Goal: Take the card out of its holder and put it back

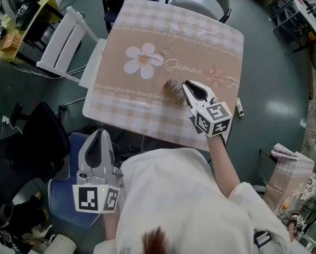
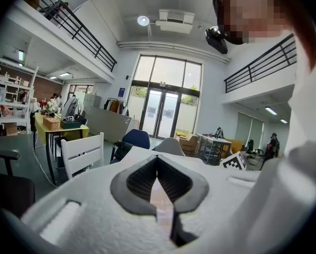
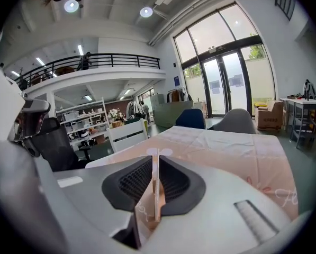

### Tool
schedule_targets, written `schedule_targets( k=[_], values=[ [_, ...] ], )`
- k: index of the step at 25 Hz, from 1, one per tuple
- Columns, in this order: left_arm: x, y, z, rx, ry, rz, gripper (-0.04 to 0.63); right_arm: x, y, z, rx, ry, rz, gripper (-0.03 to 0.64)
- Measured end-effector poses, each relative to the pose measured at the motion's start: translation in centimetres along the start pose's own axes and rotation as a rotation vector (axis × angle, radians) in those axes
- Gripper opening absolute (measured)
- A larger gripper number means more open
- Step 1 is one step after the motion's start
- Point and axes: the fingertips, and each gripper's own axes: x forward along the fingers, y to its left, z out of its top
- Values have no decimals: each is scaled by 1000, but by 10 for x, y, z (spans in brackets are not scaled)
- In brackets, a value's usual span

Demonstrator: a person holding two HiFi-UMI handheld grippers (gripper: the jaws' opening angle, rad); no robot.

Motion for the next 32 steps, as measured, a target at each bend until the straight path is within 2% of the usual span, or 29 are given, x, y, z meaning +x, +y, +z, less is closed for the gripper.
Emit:
schedule_targets(
  k=[7,12,16,24,32],
  values=[
    [7,-17,5,14,-8,-53,0,-43,1,52,20,-155,-16,24],
    [18,-35,3,24,-5,-114,0,-95,13,91,-1,-277,-20,3],
    [29,-56,3,28,-4,-173,0,-144,10,105,0,-341,-64,2],
    [40,-98,-6,44,8,-275,0,-226,-7,101,-3,-399,-200,2],
    [39,-135,-18,65,18,-333,0,-286,-13,66,41,-393,-273,2]
  ],
)
